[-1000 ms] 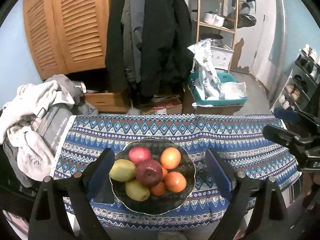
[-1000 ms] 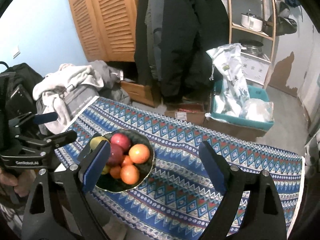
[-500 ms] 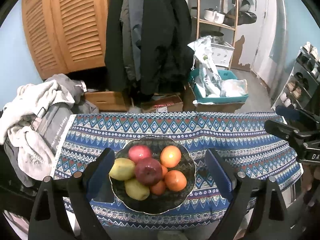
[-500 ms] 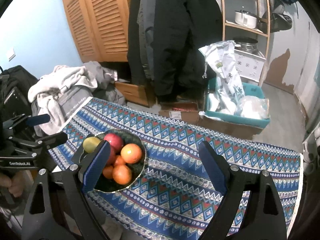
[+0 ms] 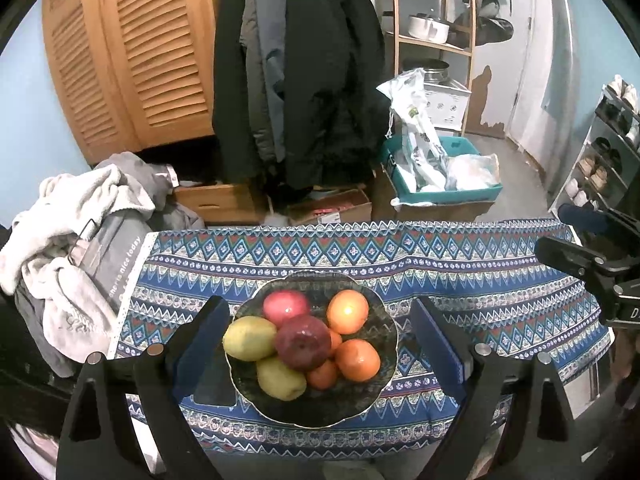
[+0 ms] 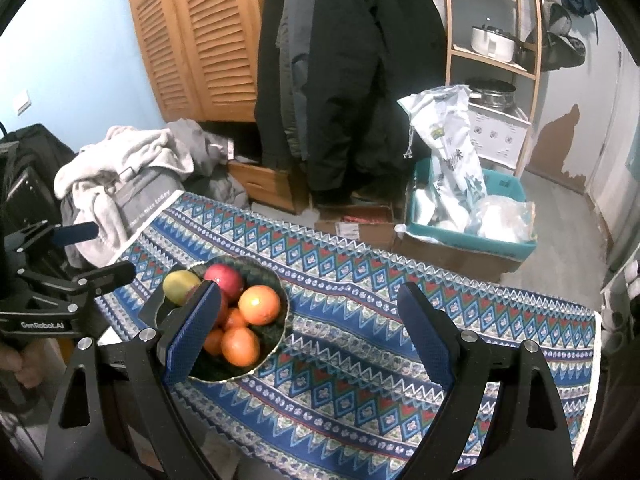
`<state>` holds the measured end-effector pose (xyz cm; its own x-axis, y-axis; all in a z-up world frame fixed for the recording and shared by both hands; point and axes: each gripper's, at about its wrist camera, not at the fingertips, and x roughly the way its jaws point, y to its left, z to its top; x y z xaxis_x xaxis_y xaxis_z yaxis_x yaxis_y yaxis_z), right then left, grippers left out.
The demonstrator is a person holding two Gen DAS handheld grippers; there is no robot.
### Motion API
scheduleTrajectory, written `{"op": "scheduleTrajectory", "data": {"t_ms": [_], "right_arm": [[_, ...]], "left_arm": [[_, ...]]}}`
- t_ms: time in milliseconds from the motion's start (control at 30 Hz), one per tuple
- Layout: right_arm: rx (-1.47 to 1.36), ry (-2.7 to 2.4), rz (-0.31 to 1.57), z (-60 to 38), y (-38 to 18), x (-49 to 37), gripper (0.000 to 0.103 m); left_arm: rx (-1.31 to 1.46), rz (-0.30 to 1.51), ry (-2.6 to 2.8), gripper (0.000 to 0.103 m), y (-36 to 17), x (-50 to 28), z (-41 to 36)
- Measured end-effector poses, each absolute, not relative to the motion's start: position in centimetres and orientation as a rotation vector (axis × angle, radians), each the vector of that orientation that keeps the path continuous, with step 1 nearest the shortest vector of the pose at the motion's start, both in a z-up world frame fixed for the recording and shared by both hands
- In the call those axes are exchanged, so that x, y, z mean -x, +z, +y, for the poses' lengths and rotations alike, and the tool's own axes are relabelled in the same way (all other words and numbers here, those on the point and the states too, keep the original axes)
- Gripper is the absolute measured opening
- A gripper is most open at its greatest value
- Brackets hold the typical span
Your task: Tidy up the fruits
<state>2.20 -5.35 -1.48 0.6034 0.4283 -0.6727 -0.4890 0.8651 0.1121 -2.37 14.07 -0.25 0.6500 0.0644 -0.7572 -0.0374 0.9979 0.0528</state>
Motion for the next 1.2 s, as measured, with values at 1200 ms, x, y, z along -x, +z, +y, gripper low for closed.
{"op": "scheduleTrajectory", "data": {"t_ms": [1200], "right_arm": [[0.104,0.547,0.75,-4.5,-1.02,-1.57,0.089]], "left_arm": [[-0.11,0.879,0.082,0.094,-0.43,2.57,13.33]]}}
